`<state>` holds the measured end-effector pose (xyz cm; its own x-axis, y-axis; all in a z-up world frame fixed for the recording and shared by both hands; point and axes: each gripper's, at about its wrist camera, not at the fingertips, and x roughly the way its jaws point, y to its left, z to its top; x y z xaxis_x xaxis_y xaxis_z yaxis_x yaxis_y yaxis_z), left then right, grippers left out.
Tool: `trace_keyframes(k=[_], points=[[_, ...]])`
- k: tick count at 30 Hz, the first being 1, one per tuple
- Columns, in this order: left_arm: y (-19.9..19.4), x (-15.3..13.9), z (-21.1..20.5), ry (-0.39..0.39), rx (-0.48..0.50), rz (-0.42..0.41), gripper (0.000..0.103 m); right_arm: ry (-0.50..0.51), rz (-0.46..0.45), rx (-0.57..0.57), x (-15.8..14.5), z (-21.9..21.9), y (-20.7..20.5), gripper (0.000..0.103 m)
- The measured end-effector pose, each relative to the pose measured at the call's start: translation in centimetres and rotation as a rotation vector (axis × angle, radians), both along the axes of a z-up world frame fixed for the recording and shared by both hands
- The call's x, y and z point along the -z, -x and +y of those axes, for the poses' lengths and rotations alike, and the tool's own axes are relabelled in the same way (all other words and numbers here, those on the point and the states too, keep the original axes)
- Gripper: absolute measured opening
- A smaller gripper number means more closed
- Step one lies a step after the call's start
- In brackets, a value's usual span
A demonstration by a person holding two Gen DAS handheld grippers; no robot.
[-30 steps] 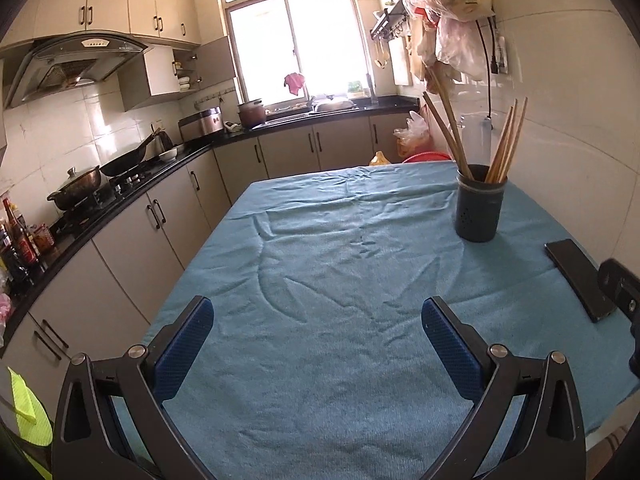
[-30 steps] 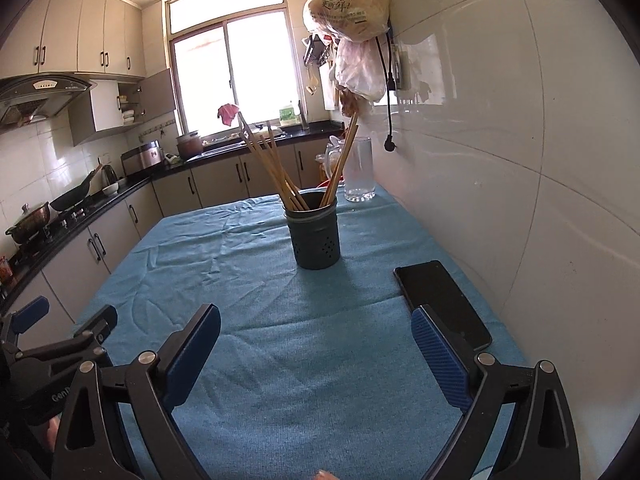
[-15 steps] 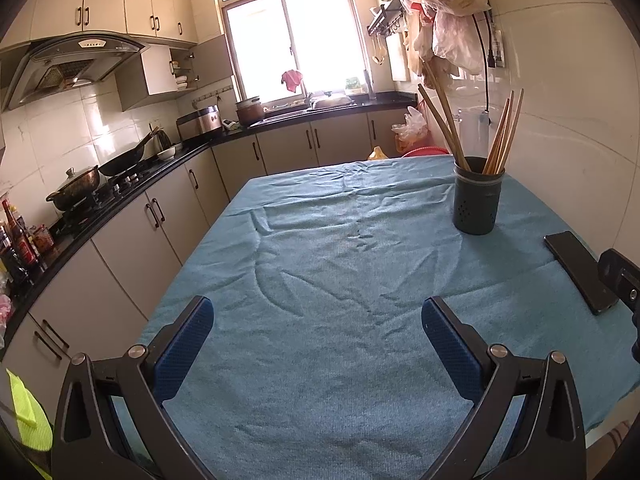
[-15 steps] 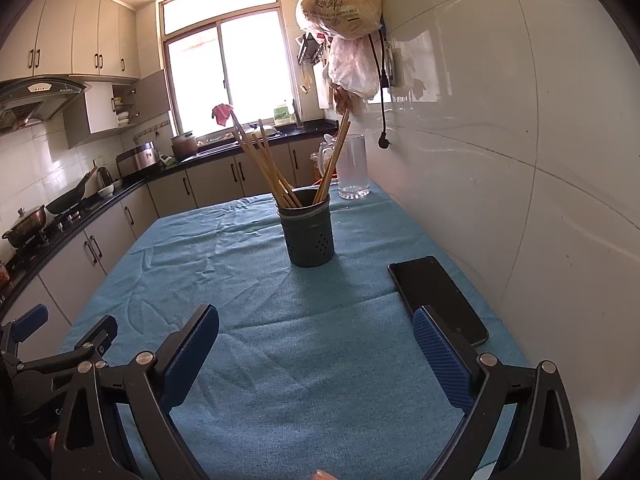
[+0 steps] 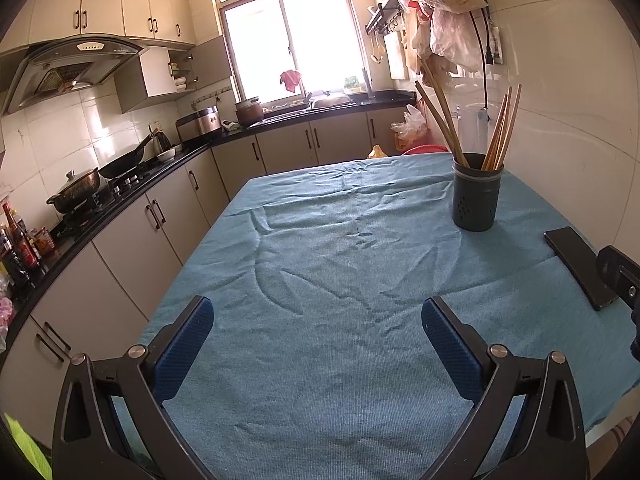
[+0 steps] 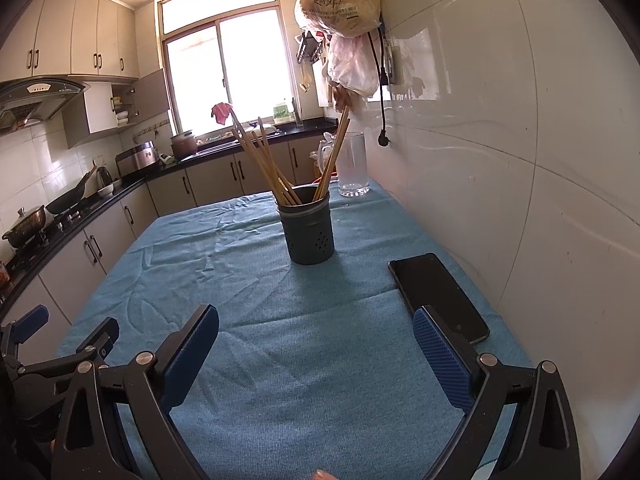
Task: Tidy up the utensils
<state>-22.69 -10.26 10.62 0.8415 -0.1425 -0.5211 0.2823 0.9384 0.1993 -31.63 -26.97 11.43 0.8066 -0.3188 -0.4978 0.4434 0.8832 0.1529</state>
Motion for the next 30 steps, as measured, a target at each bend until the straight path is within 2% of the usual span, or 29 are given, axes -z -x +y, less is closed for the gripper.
trace_keyframes(k=[30], points=[[0.03, 0.14, 0.02, -0.007, 0.004, 0.008, 0.103, -0.013, 0.013, 0.008, 0.25, -0.22, -0.29, 0.100]])
